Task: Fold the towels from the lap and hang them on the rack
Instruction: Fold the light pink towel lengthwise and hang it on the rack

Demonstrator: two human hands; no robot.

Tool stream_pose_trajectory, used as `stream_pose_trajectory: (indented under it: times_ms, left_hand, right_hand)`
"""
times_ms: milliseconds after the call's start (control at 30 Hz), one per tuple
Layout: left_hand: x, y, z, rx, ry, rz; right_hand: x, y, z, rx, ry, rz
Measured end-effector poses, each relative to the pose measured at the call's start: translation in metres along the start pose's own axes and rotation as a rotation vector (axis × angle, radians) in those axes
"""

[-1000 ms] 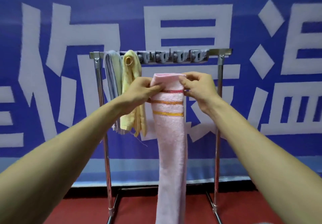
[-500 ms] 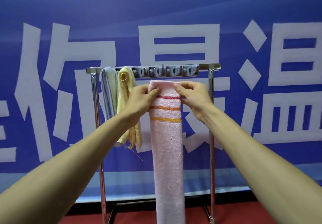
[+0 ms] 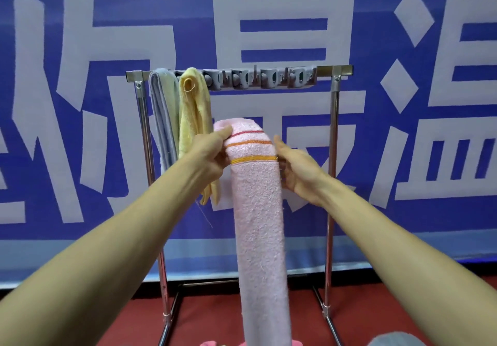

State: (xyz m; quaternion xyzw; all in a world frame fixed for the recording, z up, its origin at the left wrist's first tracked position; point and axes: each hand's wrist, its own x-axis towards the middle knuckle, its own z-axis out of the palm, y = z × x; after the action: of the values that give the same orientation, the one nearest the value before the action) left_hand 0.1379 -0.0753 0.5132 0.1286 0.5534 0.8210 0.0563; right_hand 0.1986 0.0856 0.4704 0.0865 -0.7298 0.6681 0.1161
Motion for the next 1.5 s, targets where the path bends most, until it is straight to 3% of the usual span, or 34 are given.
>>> stream_pose_trajectory:
  times_ms: [100,167,267,400,533,667,767,900,1033,1300,1500]
  left_hand:
    - [0.018,-0.014,-0.018,-0.134,0.049,-0.14]
    - [0.029,-0.026,-0.028,-0.244,0.097,-0.159]
    - [0.039,-0.053,-0.047,-0.368,0.087,-0.162]
    - [0.035,-0.104,-0.072,-0.315,-0.03,-0.143]
    - [0.026,-0.162,-0.1,-0.294,-0.018,-0.244]
    - [0.004,-0.211,-0.118,-0.096,-0.102,-0.336]
    - [-0.012,-0.235,-0.118,0.084,-0.072,-0.331]
    - [-0.02,-0.241,-0.107,0.257,-0.062,-0.268]
    - [-0.029,-0.247,-0.102,0.234,-0.061,-0.117]
    - [-0.046,-0.255,-0.097,0.375,-0.143,-0.137]
    - [-0.05,-0.251,-0.09,0.312,-0.101,-0.078]
  right_hand:
    - [0.001,0.025,-0.004,-0.062,-0.068,0.035]
    - [0.001,0.042,-0.003,-0.112,-0.129,0.058]
    - [0.001,0.06,0.006,-0.159,-0.084,0.01]
    - [0.007,0.091,0.018,-0.19,0.004,-0.033]
    - [0.011,0.131,0.026,-0.137,0.067,0.0]
    - [0.013,0.169,0.027,-0.082,0.139,0.082]
    - [0.007,0.191,0.026,-0.058,0.177,0.146]
    - [-0.005,0.211,0.021,0.064,0.238,0.227]
    - [-0.011,0.211,0.013,0.13,0.241,0.253]
    - [-0.027,0.204,0.005,0.369,0.306,0.379]
    - [-0.029,0.219,0.01,0.287,0.27,0.509]
